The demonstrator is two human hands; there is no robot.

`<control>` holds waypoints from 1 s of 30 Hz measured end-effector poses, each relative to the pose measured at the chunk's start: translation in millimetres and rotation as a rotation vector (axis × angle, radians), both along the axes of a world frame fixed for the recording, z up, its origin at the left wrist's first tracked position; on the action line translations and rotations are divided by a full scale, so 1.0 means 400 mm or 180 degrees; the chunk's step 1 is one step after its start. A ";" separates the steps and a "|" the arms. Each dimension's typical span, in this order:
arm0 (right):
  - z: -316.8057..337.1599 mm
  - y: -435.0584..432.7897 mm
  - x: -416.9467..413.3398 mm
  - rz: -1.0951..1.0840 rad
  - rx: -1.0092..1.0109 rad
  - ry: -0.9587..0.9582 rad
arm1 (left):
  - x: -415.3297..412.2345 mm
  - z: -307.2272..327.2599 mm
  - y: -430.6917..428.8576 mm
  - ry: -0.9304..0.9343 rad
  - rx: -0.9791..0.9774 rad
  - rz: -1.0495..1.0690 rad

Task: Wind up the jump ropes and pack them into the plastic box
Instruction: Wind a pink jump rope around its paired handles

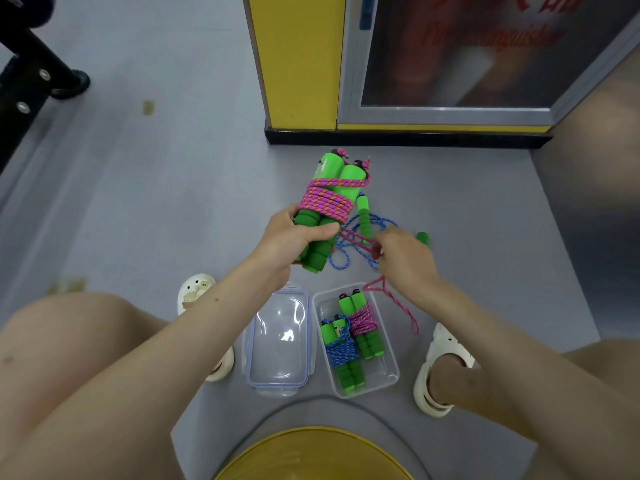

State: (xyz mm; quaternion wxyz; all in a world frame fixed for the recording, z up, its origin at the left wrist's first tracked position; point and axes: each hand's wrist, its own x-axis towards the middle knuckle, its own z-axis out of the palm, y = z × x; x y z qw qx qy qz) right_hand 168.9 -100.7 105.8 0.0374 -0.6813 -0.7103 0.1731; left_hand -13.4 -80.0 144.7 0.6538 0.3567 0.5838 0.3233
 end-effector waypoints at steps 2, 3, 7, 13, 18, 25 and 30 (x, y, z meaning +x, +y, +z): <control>0.003 0.005 0.018 -0.0246 -0.0049 0.0147 | -0.010 0.001 0.006 0.0071 -0.0010 0.0138; 0.002 0.006 0.025 -0.0305 -0.0105 0.0176 | -0.016 -0.001 0.007 0.0097 -0.0013 0.0223; -0.002 0.007 0.045 -0.0390 -0.0267 0.0336 | -0.041 -0.001 0.024 0.0112 -0.0051 0.0704; -0.005 0.019 0.041 -0.1133 -0.0705 0.1937 | -0.073 -0.029 0.031 0.0376 -0.0101 0.1201; -0.023 0.029 0.069 -0.1361 0.0127 0.0828 | -0.079 -0.051 0.038 0.0627 -0.0015 0.1236; -0.046 0.043 0.087 -0.2336 0.0066 0.2257 | -0.082 -0.068 0.044 0.0892 -0.0031 0.1174; -0.033 0.031 0.090 -0.1853 0.0210 0.1984 | -0.099 -0.074 0.050 0.0980 -0.0032 0.1285</control>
